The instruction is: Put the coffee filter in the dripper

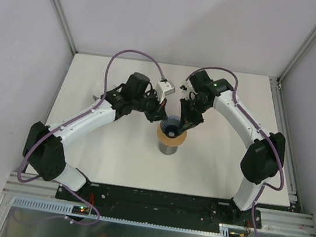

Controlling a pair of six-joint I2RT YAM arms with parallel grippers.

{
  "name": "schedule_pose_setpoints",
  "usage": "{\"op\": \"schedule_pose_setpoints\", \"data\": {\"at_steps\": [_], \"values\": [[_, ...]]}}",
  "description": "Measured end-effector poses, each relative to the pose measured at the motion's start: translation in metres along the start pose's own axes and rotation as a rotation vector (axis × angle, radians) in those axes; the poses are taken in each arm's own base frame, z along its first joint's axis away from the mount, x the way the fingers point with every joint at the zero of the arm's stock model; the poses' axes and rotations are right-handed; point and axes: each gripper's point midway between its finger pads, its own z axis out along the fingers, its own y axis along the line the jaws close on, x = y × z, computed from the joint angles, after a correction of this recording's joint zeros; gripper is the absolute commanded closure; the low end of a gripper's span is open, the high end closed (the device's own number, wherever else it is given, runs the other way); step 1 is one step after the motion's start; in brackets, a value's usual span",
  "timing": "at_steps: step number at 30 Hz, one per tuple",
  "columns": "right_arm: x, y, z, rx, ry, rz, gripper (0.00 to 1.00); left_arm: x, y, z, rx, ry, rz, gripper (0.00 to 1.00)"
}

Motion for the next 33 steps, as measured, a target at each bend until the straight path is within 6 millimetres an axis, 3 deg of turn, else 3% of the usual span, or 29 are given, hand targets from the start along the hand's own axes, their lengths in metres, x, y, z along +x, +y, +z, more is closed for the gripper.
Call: {"op": "schedule_pose_setpoints", "data": {"at_steps": [7,14,19,26,30,33], "values": [[-0.010,0.011,0.002,-0.002,-0.036,-0.073,0.72,-0.007,0.012,-0.009,-0.072,-0.013,0.011,1.00],[-0.036,0.030,-0.005,-0.038,-0.147,-0.163,0.59,-0.004,0.022,-0.020,-0.146,0.009,0.021,1.00],[-0.053,0.040,-0.023,-0.050,-0.229,-0.199,0.49,-0.003,0.023,-0.021,-0.157,0.012,0.021,1.00],[-0.066,0.043,-0.059,-0.025,-0.352,-0.225,0.45,-0.002,0.024,-0.024,-0.165,0.022,0.016,1.00],[-0.076,0.032,-0.086,0.048,-0.474,-0.207,0.46,-0.001,0.027,-0.027,-0.177,0.029,0.007,1.00],[-0.080,0.009,-0.106,0.182,-0.599,-0.169,0.49,-0.001,0.029,-0.029,-0.183,0.034,0.000,0.92]]}}
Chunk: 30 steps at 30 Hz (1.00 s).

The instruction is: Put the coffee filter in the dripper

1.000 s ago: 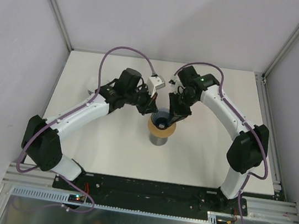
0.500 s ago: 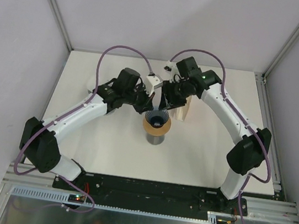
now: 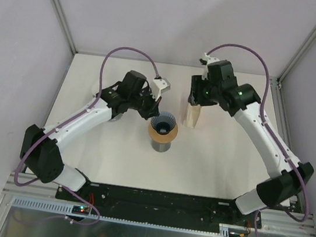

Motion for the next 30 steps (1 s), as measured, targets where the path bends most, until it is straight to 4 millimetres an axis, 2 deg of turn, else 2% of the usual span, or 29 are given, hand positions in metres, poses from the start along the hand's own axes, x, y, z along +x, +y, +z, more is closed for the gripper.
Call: {"op": "schedule_pose_setpoints", "data": {"at_steps": [4,7,10,13,19,24,30], "values": [[0.009,-0.040,0.001,0.181,-0.068,0.019,0.51,0.002,0.002,-0.001,-0.009,0.007,-0.001,0.75],[0.025,-0.062,0.017,0.267,-0.057,0.032,0.54,0.011,0.004,-0.003,-0.021,0.045,-0.008,0.65],[0.036,-0.073,0.035,0.315,-0.037,0.035,0.58,0.018,0.007,-0.006,-0.030,0.071,-0.017,0.56],[0.036,-0.075,0.052,0.339,-0.044,0.024,0.63,0.022,0.011,-0.008,-0.042,0.085,-0.026,0.49],[0.040,-0.064,0.088,0.353,-0.039,-0.058,0.63,0.021,0.018,-0.013,-0.057,0.086,-0.041,0.35],[0.059,-0.061,0.117,0.373,0.022,-0.132,0.62,0.013,0.022,-0.020,-0.066,0.063,-0.046,0.31],[0.079,-0.071,0.135,0.407,0.079,-0.159,0.61,-0.006,0.026,-0.030,-0.068,0.011,-0.041,0.29]]}}
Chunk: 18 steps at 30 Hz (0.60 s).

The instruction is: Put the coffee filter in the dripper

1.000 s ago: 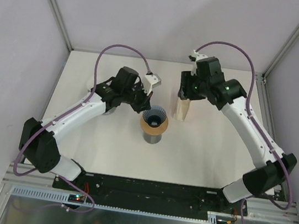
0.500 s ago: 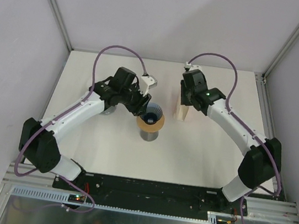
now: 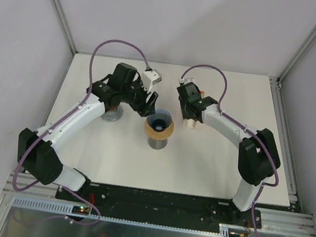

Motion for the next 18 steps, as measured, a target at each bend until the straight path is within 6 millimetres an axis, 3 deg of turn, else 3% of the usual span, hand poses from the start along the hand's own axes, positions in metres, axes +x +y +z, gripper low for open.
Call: {"op": "schedule_pose_setpoints", "data": {"at_steps": [9,18], "values": [[0.016,0.000,0.010,0.011,0.018,-0.009,0.62,-0.002,0.005,-0.003,0.003,-0.012,-0.013,0.28],[0.018,0.007,0.027,0.008,0.012,-0.008,0.62,-0.002,0.007,-0.005,0.008,-0.016,-0.021,0.28]]}}
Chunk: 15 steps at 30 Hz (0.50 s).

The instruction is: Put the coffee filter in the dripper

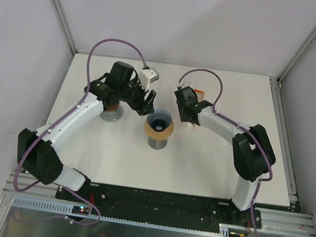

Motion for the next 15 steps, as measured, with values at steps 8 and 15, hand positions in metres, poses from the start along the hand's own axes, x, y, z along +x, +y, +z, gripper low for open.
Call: {"op": "schedule_pose_setpoints", "data": {"at_steps": [8,15], "values": [[0.006,0.001,0.013,0.021,0.013,-0.007,0.70,0.000,0.001,-0.001,0.005,-0.004,-0.006,0.28],[0.005,-0.003,0.016,0.045,0.002,-0.002,0.79,-0.001,0.001,-0.002,0.018,-0.008,-0.010,0.27]]}}
